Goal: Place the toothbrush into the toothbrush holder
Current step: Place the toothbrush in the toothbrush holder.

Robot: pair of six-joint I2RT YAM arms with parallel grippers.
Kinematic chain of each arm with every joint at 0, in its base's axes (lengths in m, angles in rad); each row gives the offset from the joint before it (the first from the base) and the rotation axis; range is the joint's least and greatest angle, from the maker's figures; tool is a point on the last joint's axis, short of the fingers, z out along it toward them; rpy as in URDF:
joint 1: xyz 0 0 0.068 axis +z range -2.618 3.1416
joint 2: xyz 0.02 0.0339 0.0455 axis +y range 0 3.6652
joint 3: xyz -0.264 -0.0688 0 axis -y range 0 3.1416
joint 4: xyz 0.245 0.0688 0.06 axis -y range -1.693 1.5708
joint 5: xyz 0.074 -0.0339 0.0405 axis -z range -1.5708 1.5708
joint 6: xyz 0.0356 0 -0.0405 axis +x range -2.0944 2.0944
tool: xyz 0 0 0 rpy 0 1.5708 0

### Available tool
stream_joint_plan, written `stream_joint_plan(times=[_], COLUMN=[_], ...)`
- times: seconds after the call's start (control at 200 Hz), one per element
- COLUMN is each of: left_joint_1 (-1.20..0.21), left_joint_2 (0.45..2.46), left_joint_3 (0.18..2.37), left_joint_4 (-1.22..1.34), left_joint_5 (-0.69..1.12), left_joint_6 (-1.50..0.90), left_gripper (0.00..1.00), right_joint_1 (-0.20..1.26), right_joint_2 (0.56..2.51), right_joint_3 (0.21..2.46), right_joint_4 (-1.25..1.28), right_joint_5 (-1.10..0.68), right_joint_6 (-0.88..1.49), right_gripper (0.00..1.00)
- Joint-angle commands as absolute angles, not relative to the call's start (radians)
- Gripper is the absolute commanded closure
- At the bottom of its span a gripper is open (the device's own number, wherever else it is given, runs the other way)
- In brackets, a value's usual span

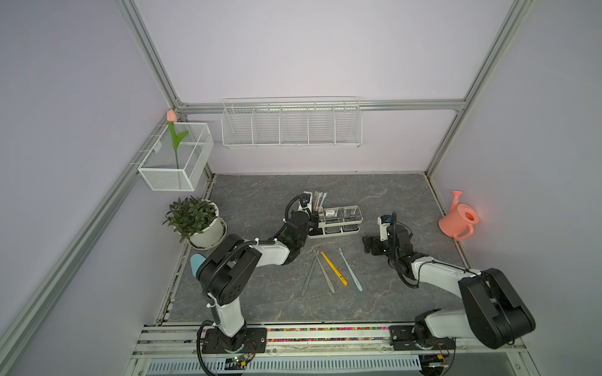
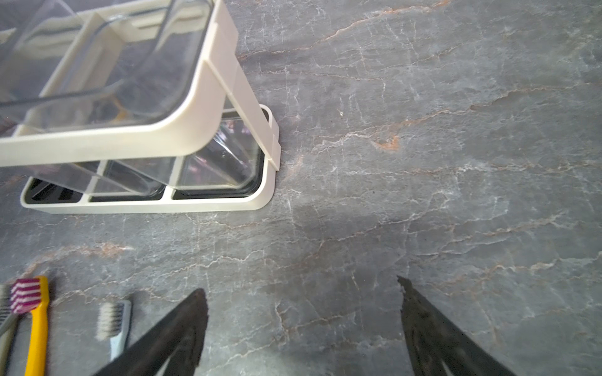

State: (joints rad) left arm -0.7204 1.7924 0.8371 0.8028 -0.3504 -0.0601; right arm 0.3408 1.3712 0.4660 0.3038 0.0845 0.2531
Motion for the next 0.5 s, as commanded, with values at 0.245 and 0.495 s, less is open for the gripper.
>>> stream_joint_plan(times=[0.245, 0.495], left_joint_1=[-0.719, -0.721], left_joint_2=[1.785, 1.77], left_joint_3=[0.838, 0.83], left_joint_4=[0.765, 0.773], left_joint_5=[-0.339, -0.34], left_joint_6=[-0.072, -0.072], left_gripper=[0.87, 0.8], right_joint_1=[0.335, 0.336], right_joint_2=[1.382, 1.383], right_joint_3=[0.483, 0.483], right_joint_4=[0.298, 0.296], right_joint_5=[0.078, 0.08], right_joint_6=[0.237, 0.239], right_gripper=[0.06, 0.06])
